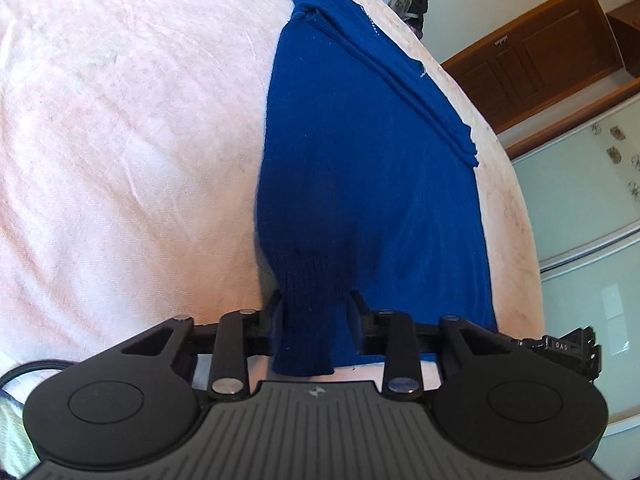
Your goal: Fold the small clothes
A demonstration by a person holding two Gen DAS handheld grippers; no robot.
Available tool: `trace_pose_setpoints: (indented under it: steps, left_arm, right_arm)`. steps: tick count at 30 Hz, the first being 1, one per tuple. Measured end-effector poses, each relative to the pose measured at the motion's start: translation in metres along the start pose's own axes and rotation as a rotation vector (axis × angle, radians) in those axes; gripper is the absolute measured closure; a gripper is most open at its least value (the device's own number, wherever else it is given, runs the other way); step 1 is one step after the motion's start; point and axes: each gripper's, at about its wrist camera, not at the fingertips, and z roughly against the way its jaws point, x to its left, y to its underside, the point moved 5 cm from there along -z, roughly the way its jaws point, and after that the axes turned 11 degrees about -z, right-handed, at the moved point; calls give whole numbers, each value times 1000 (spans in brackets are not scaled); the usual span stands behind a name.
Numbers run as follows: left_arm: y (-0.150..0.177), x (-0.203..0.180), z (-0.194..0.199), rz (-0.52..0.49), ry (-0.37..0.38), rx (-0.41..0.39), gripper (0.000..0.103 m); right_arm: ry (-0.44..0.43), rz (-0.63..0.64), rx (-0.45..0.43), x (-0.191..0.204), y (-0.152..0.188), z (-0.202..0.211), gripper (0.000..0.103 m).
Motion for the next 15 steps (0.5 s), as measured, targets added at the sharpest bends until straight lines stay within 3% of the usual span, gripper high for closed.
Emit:
trace_pose_setpoints:
  steps: [2,3,8,15]
  left_arm:
    - [1,0,-1,-13,-26,5,93]
    - [1,1,-1,-13,-32,3,93]
    - [0,-7,5,-19,-22,-26,94]
    - [-26,-26,25,-35,37,-120,94]
  right_arm:
    - [3,4,-3,-3,1,-1,90]
    - [8,5,-4,-5,2,-3,92]
    - [-10,8,-28,-7,6,-3,93]
    - [-124,60,-37,18,1,8,93]
